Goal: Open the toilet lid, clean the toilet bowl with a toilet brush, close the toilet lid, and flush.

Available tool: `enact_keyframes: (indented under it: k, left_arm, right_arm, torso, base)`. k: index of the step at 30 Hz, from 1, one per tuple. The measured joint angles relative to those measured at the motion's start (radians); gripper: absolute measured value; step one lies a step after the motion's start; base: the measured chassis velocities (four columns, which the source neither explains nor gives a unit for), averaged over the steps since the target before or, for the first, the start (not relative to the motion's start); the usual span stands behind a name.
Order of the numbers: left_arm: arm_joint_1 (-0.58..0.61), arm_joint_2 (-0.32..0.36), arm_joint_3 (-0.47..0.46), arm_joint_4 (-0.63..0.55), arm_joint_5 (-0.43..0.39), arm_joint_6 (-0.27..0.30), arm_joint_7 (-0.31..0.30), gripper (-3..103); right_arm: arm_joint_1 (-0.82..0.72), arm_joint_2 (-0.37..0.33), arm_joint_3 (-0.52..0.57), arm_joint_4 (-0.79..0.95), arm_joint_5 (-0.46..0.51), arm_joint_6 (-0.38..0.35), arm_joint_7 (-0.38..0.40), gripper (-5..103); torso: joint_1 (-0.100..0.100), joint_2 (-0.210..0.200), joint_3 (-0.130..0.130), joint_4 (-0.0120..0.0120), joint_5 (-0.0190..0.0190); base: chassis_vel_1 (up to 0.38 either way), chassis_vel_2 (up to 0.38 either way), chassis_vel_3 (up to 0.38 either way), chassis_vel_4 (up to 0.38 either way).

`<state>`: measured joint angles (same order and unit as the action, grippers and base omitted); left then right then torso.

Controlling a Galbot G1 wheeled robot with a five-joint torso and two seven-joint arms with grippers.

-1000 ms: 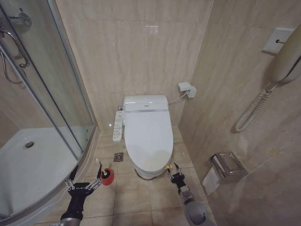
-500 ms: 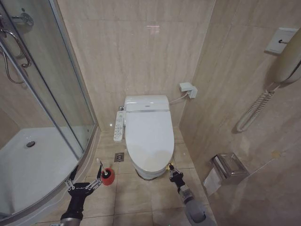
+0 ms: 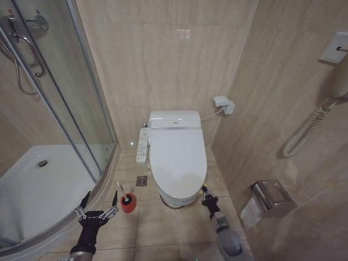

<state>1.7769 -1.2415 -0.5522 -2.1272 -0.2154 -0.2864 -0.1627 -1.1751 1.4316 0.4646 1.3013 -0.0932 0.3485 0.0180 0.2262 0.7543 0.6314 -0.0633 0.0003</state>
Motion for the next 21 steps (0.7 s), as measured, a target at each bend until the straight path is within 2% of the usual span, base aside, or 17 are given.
enact_keyframes:
  k: [21]
  left_arm:
    - [0.0, 0.0, 0.0, 0.0, 0.0, 0.0, 0.0, 100]
  right_arm:
    - [-0.02, 0.0, 0.051, 0.188, -0.013, -0.063, 0.158, 0]
  torso:
    - [0.0, 0.0, 0.0, -0.0005, -0.0004]
  base:
    - [0.0, 0.0, 0.0, 0.0]
